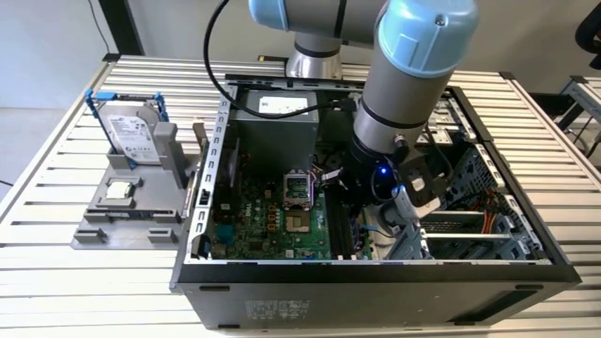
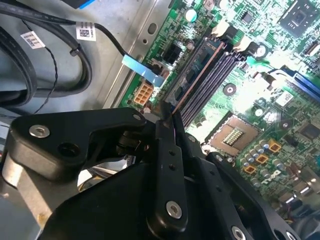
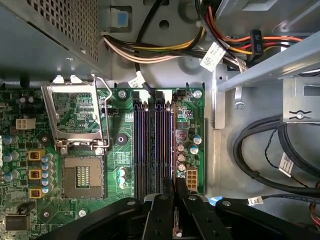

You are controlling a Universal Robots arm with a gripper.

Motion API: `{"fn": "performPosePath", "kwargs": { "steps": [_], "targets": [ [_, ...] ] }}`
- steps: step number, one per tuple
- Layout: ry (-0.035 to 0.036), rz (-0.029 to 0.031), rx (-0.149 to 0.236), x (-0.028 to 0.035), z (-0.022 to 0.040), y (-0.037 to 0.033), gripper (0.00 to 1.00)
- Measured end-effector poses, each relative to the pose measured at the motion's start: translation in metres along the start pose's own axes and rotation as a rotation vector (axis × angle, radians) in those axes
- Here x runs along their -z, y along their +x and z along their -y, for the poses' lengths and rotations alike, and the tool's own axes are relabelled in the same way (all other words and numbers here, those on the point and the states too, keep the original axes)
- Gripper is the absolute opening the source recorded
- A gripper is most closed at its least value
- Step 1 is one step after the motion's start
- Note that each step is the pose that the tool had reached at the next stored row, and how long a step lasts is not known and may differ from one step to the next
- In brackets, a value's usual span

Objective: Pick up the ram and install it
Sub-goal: 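Insert the ram into the slot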

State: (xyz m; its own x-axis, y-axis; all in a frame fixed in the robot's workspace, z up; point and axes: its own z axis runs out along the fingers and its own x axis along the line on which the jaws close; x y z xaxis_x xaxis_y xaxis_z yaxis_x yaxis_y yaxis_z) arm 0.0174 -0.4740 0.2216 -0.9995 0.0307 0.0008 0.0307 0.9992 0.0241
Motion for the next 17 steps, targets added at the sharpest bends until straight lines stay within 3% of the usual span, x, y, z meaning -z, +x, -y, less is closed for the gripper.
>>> {"fn": "performPosePath", "kwargs": {
  "steps": [17],
  "targets": [
    [0.0046, -0.0019, 0.013, -0.0017, -0.0015, 0.0007, 0.0]
  ]
}}
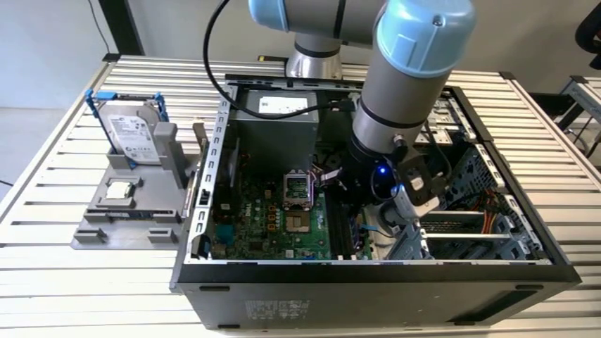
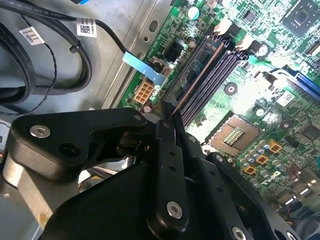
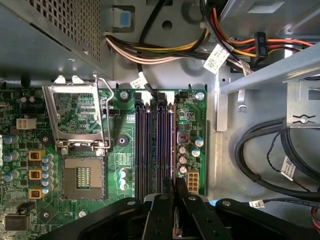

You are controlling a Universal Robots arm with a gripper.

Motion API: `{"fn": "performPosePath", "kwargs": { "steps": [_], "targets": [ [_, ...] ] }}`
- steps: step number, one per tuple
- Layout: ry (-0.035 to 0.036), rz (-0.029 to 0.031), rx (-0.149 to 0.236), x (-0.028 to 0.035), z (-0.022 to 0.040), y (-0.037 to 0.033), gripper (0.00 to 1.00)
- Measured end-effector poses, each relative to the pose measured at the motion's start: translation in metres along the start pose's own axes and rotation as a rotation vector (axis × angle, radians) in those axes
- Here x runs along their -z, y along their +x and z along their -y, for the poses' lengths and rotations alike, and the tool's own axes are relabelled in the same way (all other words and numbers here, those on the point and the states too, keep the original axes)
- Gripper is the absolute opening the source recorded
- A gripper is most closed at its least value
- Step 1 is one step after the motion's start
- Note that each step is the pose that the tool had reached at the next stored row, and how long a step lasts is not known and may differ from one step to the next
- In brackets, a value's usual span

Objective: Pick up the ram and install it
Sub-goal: 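Insert the ram into the slot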

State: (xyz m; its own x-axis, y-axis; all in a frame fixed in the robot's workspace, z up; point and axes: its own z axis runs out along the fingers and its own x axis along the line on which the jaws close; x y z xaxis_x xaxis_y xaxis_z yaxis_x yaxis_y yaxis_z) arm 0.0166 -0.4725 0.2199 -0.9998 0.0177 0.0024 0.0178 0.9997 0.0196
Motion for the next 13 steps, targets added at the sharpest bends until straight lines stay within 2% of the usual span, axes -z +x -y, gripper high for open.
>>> {"fn": "performPosePath", "kwargs": {
  "steps": [8, 13],
  "targets": [
    [0.0009, -0.0005, -0.003, -0.0014, 0.0001, 0.0, 0.0],
    [0.0007, -0.0033, -0.003, -0.0014, 0.0001, 0.0011, 0.0]
  ]
}}
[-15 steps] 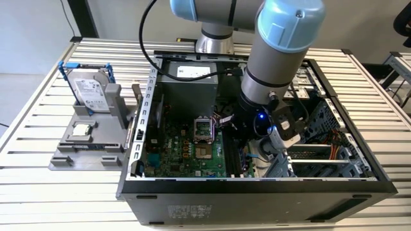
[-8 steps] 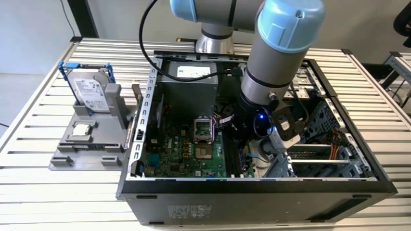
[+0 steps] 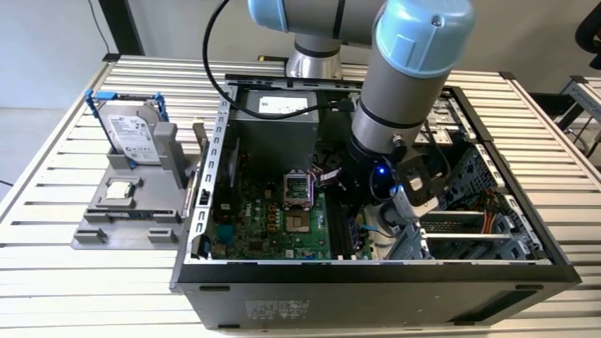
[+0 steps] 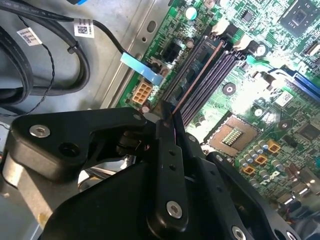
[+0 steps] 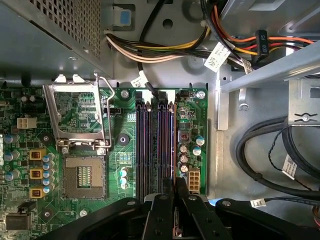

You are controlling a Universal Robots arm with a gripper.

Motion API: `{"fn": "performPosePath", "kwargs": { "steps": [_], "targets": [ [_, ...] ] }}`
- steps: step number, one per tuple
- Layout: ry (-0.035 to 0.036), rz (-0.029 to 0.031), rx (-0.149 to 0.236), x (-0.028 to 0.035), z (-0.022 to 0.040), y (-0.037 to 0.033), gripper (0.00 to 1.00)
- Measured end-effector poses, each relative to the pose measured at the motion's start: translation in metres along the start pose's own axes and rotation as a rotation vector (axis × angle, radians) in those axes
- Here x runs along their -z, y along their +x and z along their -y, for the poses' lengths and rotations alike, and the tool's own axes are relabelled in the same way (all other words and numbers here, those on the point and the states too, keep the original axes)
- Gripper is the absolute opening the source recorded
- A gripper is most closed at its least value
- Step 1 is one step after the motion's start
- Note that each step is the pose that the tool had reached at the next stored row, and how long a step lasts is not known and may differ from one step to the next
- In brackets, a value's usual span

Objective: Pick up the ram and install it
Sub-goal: 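Insert the ram into the slot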

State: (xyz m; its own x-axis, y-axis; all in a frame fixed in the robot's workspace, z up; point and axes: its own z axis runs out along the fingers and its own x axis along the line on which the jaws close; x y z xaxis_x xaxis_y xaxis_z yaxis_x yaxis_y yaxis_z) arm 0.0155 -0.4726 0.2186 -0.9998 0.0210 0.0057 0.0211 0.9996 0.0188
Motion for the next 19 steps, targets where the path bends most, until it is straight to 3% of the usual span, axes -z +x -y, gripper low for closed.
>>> {"fn": "performPosePath", "kwargs": {
  "steps": [19],
  "targets": [
    [0.0009, -0.0094, -0.006, -0.0028, 0.0015, 0.0005, 0.0]
  ]
}}
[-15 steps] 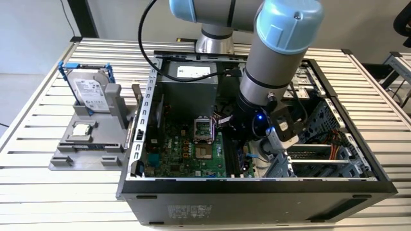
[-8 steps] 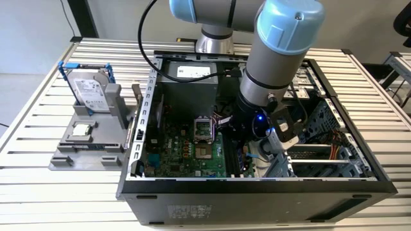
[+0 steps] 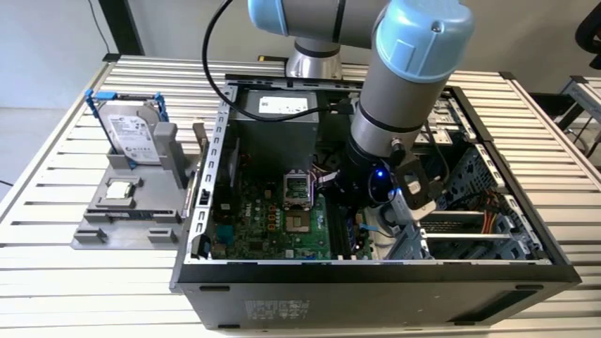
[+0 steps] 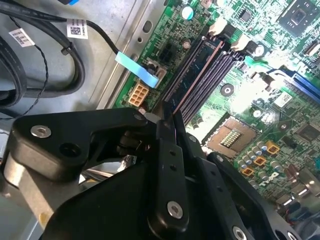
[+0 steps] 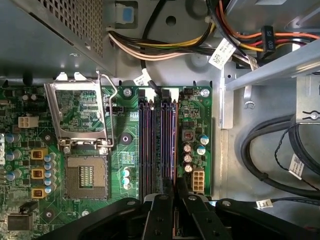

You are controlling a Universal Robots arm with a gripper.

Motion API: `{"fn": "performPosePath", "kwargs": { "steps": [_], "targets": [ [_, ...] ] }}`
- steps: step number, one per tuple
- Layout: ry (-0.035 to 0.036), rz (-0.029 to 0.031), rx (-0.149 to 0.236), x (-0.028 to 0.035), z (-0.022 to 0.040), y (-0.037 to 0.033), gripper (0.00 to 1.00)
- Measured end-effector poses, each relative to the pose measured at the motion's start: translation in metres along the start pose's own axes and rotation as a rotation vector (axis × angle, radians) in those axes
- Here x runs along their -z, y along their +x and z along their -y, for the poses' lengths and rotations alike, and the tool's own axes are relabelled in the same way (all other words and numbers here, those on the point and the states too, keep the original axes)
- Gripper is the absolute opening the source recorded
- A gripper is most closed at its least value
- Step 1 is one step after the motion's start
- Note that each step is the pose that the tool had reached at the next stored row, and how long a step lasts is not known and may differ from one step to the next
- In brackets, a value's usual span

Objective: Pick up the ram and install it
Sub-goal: 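Insert the ram into the slot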

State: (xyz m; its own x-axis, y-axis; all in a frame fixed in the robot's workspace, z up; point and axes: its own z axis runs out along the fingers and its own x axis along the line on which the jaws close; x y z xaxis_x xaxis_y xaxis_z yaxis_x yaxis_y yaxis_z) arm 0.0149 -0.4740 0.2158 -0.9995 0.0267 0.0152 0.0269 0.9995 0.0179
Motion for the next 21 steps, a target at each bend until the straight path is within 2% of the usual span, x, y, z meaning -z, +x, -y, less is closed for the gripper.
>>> {"fn": "performPosePath", "kwargs": {
  "steps": [21],
  "targets": [
    [-0.0002, 0.0, -0.001, -0.0032, 0.0, -0.0001, 0.0]
  ]
}}
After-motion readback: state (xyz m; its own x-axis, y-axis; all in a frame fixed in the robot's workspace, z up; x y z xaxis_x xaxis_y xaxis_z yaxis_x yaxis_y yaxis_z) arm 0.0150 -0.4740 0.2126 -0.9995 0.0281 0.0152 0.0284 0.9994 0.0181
